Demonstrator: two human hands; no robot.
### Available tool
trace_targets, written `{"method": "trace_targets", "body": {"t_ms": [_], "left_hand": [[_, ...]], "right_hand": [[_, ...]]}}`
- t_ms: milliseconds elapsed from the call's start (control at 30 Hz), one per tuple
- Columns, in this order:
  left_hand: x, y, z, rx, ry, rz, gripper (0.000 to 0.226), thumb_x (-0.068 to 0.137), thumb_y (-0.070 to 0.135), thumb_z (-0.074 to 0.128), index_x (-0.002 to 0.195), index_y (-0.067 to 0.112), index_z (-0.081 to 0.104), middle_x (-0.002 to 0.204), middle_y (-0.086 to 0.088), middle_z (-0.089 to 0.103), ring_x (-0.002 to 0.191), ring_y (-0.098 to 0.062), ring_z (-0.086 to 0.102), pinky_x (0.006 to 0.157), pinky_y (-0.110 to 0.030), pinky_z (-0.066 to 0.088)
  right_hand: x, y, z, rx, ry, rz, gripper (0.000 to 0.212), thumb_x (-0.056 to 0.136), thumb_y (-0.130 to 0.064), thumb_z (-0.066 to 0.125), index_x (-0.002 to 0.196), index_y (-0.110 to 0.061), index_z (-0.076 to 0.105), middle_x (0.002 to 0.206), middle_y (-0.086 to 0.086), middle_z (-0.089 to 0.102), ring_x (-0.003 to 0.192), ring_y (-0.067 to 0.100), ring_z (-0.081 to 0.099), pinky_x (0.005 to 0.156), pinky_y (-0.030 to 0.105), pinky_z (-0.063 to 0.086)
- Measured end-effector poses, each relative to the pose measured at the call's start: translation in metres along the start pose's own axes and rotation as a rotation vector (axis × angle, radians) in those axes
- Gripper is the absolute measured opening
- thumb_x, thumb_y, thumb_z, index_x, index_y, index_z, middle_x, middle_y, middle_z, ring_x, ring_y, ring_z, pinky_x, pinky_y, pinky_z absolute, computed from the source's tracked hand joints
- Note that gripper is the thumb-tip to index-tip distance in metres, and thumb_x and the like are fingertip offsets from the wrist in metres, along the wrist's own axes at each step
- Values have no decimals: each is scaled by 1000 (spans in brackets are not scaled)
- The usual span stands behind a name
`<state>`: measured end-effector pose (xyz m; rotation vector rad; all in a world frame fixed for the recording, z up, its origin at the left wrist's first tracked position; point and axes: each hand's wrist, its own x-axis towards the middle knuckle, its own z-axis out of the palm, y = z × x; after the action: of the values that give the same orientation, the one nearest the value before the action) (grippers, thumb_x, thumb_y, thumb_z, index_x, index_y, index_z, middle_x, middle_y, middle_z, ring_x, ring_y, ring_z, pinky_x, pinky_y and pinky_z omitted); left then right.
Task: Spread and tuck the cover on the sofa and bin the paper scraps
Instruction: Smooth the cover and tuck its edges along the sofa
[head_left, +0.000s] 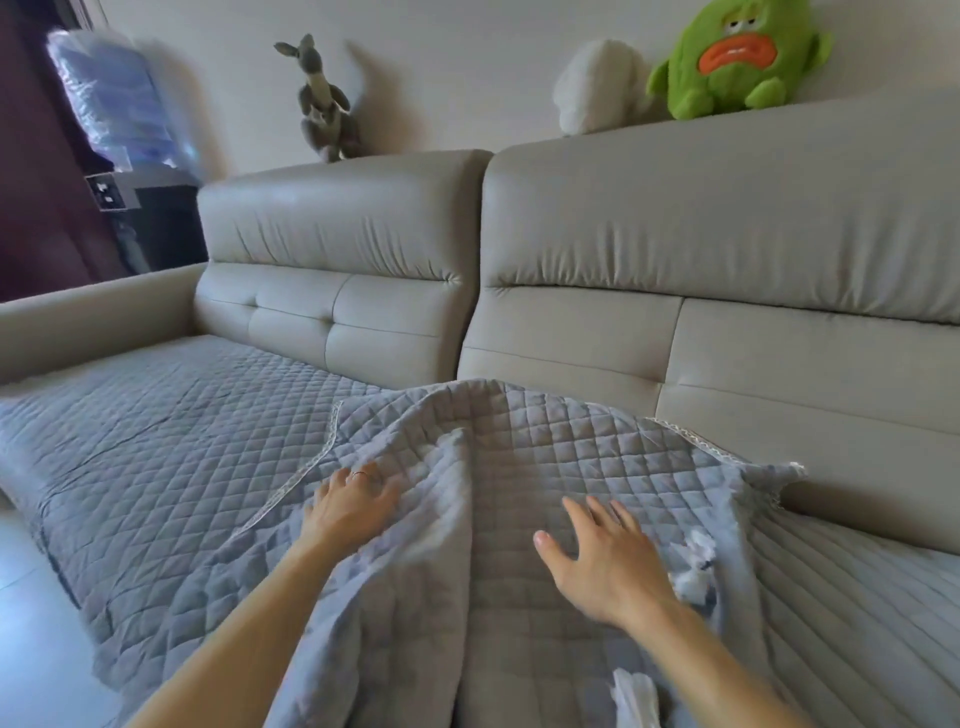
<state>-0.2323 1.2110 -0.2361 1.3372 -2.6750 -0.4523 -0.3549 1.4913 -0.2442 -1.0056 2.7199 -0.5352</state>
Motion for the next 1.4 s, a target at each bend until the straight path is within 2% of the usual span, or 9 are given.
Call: {"method": "trace_targets", "body": {"t_ms": [200,367,500,700,833,933,1033,1233,1400], "left_hand": [[66,-65,-3,109,-147,-173,119,52,103,31,151,46,-4,163,-10,-9,147,-44,-6,106,-74,1],[91,-102,31,72,-117,-149,96,61,100,24,144,51,29,164,-3,-1,146,-43,-9,102,-78,-1],[117,-106,28,28,30,30,53,90,73,31,134,45,41,150,13,39,144,-35,21,100,-77,16],[157,-177,-41,49,302,187,30,101,49,31,123,37,48,116,3,69,94,-29,67,91,-52,42],[174,-216,-71,225,316,39,38,101,36,35,139,39,41,127,5,64,106,-26,64,107,-62,25],[180,-262,-85,309,121,-154,56,92,31,48,144,38,29,132,3,59,116,-24,58,104,-60,34],[176,-260,-80,171,-58,-265,83,80,35,57,151,38,15,149,-4,39,133,-31,42,102,-60,37],[191,-166,-72,132,91,197,83,69,37,57,146,44,26,147,5,45,132,-21,43,109,-53,29],[192,-110,-67,-383,-624,96,67,79,58,65,135,23,53,133,-2,53,118,-22,53,96,-34,39]], "right_hand": [[87,-88,21,195,-77,74,86,86,-79,26,155,-29,17,162,6,19,147,29,22,118,44,21],[153,-146,63,133,-127,143,78,89,-69,39,147,-19,32,153,12,38,139,34,36,112,47,29],[180,-174,89,-38,-52,267,42,96,-56,30,129,-34,43,154,6,26,143,42,11,99,82,11],[194,-234,120,343,86,90,20,94,-58,37,77,-48,43,113,10,56,119,39,48,98,68,35],[198,-259,143,253,-172,7,32,93,-61,35,115,-46,53,139,-3,53,139,31,34,110,67,18],[196,-284,141,133,-354,-103,60,88,-71,37,141,-44,42,156,-15,32,150,26,9,112,67,-5],[193,-276,136,215,-349,-160,68,83,-72,47,143,-40,42,151,-8,44,142,19,34,119,43,19],[200,-195,69,237,-17,-105,57,86,-62,55,135,-34,53,141,-6,55,130,11,49,103,22,35],[210,-173,47,182,269,-3,59,87,-59,55,134,-23,52,142,1,47,130,21,46,105,31,36]]}}
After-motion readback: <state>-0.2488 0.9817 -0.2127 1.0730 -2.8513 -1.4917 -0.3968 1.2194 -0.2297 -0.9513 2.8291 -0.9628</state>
